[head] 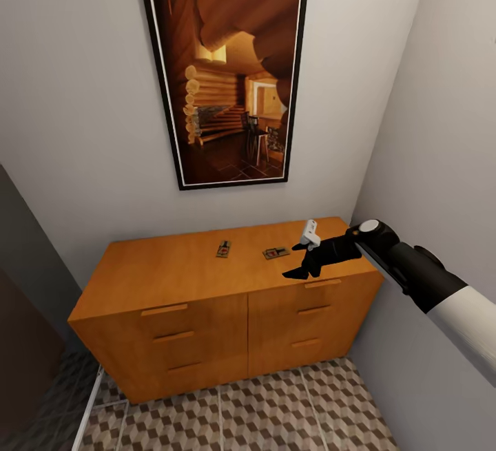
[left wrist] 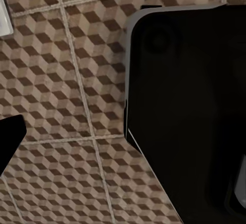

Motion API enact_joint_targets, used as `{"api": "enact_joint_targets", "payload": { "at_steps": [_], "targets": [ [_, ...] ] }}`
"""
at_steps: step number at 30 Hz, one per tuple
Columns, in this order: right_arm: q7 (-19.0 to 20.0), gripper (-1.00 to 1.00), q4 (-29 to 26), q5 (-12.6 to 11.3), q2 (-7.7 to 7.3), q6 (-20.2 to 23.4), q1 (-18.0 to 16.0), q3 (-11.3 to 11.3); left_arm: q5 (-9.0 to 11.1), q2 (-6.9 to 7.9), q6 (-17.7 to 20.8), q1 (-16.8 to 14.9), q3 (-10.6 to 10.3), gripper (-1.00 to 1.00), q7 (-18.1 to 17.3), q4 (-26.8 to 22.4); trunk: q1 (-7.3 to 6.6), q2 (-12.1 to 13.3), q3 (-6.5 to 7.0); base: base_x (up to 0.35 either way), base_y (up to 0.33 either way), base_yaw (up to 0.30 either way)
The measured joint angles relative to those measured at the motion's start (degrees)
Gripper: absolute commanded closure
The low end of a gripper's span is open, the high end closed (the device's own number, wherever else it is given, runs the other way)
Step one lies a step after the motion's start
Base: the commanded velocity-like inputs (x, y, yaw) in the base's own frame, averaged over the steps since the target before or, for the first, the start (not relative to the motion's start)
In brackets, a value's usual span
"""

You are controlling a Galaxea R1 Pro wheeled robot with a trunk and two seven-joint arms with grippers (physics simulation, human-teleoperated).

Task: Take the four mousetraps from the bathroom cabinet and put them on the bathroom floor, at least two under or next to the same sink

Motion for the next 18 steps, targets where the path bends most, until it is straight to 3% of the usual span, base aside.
{"api": "enact_joint_targets", "payload": {
  "at_steps": [9, 18],
  "targets": [
    [7.45, -1.0, -0.01, 0.17, -0.17, -0.52, 0.01, -0.01, 0.0, -0.02, 0.0, 0.07, 0.0, -1.0, 0.0, 0.0, 0.0, 0.0, 0.0, 0.042, -0.081, 0.0],
    [9.04, -1.0, 0.72, 0.3, -0.19, -2.9, 0.01, -0.02, 0.0, -0.14, 0.01, 0.09, 0.0, -1.0, -0.07, 0.01, 0.01, 0.0, 0.0, 0.006, -0.018, 0.0]
  ]
}}
